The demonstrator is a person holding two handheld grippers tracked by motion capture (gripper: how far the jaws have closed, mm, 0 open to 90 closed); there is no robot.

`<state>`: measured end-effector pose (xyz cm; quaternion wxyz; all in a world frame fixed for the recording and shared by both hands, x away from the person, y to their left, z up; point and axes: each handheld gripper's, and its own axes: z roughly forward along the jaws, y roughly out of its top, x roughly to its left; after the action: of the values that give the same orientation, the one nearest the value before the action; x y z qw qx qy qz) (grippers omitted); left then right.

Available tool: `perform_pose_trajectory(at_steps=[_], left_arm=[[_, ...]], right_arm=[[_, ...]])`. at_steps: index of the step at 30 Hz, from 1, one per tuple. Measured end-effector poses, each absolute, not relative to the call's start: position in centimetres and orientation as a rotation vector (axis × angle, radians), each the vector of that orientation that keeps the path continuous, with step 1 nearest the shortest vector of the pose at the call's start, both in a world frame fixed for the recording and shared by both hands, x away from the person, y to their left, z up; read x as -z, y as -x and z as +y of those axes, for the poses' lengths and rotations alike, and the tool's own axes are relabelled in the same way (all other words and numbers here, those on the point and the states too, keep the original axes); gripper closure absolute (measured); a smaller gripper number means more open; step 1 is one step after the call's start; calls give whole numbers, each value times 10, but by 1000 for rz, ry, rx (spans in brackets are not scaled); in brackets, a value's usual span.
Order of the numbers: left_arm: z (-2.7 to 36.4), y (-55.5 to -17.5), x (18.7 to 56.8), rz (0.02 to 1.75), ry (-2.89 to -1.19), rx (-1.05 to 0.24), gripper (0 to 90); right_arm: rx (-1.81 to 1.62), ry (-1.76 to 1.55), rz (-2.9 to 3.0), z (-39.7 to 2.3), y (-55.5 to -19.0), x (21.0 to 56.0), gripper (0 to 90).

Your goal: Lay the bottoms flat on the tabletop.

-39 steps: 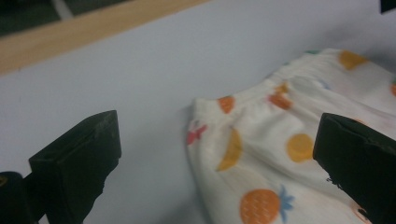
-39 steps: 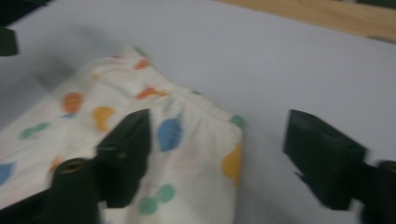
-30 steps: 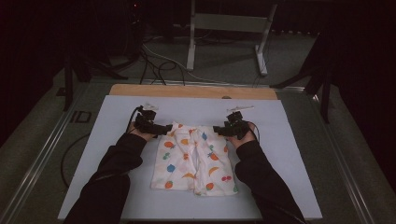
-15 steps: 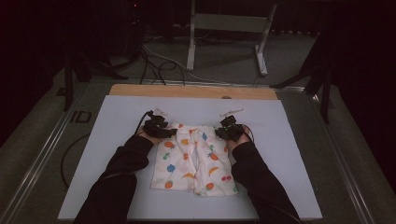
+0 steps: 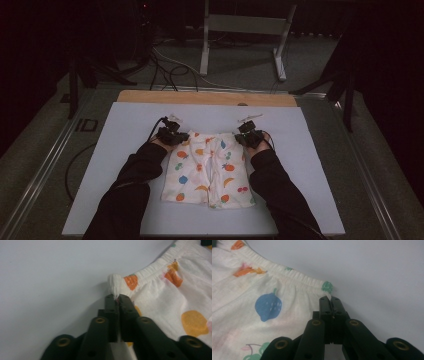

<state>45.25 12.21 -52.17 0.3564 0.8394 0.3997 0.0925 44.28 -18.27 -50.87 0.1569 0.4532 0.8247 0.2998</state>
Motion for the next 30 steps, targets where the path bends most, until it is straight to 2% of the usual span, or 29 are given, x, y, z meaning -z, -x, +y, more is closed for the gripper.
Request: perform_pose_trajectory(at_steps=[14, 30], left_arm=[[122, -457, 509, 1053, -2114, -378, 893], [112, -471, 502, 1083, -2110, -441, 894]], right_arm=[[-921, -1260, 2313, -185, -458, 498, 900], [-822, -1317, 2283, -186, -484, 496, 900]])
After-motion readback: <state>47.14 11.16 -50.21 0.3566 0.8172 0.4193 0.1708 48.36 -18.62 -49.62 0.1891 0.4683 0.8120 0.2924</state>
